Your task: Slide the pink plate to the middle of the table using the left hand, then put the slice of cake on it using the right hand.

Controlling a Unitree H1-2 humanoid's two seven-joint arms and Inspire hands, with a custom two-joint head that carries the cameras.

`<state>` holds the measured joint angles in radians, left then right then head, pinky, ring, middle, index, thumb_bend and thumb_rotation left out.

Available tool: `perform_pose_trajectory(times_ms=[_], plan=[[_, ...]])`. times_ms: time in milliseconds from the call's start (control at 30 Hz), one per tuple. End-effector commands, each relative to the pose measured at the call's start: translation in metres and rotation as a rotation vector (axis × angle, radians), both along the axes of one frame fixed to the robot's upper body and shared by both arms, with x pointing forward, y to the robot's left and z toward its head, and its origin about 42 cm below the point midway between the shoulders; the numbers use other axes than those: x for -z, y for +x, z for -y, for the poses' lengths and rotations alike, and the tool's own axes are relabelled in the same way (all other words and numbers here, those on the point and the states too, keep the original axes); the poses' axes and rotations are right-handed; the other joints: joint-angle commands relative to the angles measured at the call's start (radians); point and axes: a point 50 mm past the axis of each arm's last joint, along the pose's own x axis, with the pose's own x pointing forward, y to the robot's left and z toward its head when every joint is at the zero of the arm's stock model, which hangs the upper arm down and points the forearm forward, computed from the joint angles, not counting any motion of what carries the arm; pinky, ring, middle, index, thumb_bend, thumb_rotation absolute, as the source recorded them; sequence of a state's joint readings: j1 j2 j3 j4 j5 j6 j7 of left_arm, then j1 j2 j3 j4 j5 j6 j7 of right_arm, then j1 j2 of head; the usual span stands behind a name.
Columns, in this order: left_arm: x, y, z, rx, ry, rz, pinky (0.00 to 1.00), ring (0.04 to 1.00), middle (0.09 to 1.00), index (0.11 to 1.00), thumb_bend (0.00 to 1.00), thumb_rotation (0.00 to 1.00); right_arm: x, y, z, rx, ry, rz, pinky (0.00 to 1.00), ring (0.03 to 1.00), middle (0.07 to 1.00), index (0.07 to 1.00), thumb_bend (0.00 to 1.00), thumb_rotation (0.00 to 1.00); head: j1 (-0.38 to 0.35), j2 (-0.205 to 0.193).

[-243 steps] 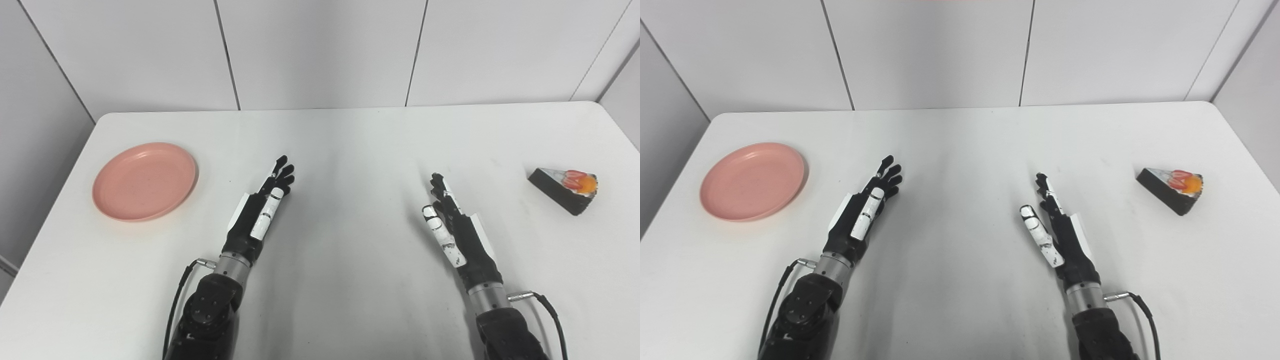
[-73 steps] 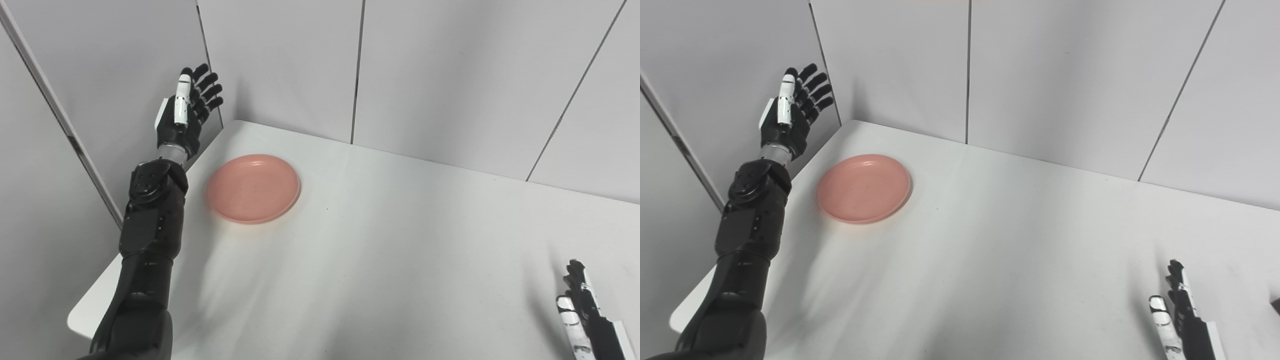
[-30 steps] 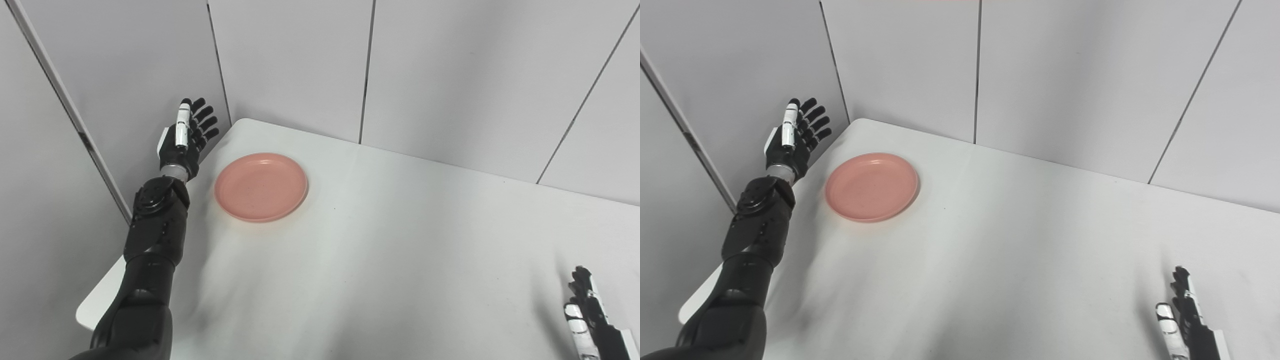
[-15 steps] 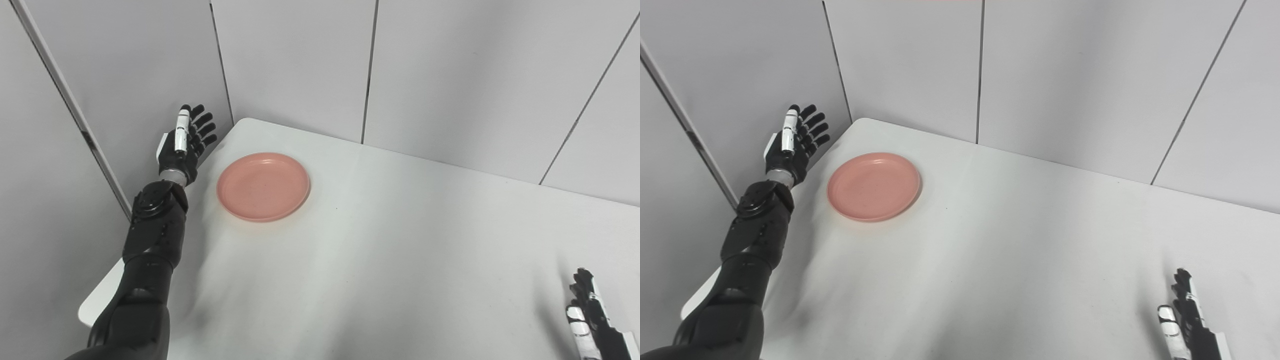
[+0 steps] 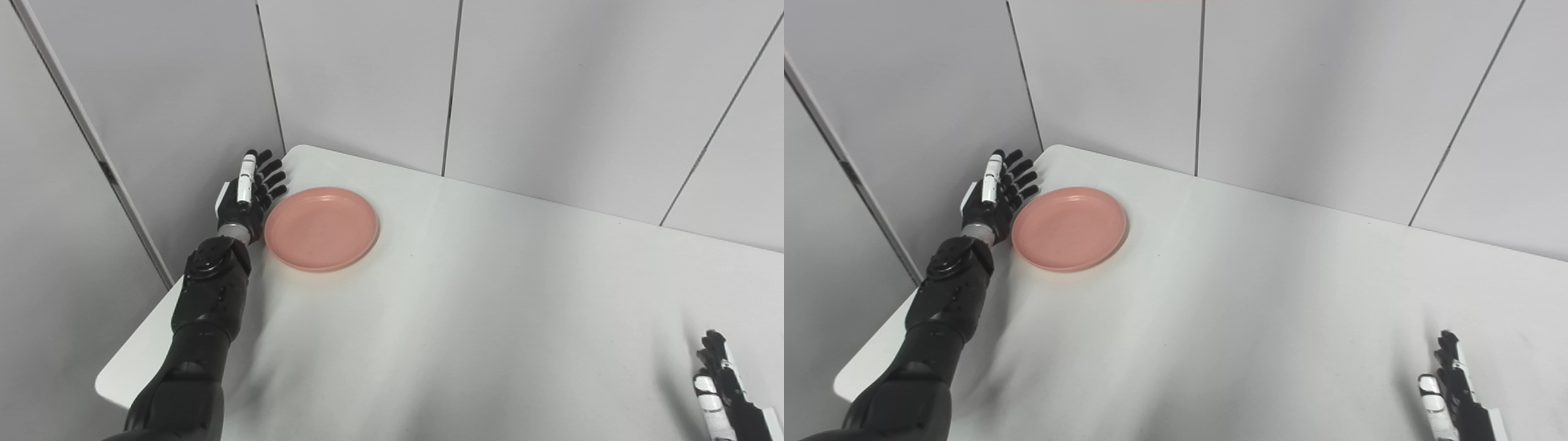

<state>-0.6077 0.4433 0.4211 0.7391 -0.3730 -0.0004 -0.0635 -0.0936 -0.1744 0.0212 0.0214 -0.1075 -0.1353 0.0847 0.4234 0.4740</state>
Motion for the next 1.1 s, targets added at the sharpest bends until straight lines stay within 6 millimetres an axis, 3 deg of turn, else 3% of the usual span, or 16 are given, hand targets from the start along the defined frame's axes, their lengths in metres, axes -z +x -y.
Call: perform_pose_trajectory(times_ms=[0, 667, 867, 1067], plan=[[-0.018, 0.003, -0.008, -0.003, 0.035, 0.061, 0.88, 0.877, 0.873, 0.859, 0.37, 1.00, 0.007, -0.008, 0.002, 0.008, -0.004, -0.030, 0.98, 0.977, 0.991, 0.992, 0.31, 1.00, -0.001, 0.003], [0.000, -0.002, -0.012, -0.006, 0.039, 0.026, 0.85, 0.874, 0.873, 0.843, 0.34, 1.00, 0.006, -0.008, 0.003, 0.005, 0.001, -0.028, 0.98, 0.979, 0.995, 0.992, 0.33, 1.00, -0.002, 0.015], [0.010, -0.003, -0.004, 0.022, 0.038, 0.006, 0.85, 0.871, 0.873, 0.847, 0.34, 1.00, 0.005, -0.008, 0.002, 0.018, -0.007, -0.033, 0.97, 0.972, 0.985, 0.989, 0.32, 1.00, -0.003, 0.017], [0.021, -0.002, 0.017, 0.088, 0.021, 0.005, 0.85, 0.884, 0.887, 0.873, 0.33, 1.00, 0.007, -0.006, 0.004, 0.007, -0.007, -0.024, 0.97, 0.977, 0.988, 0.991, 0.35, 1.00, -0.013, 0.026]])
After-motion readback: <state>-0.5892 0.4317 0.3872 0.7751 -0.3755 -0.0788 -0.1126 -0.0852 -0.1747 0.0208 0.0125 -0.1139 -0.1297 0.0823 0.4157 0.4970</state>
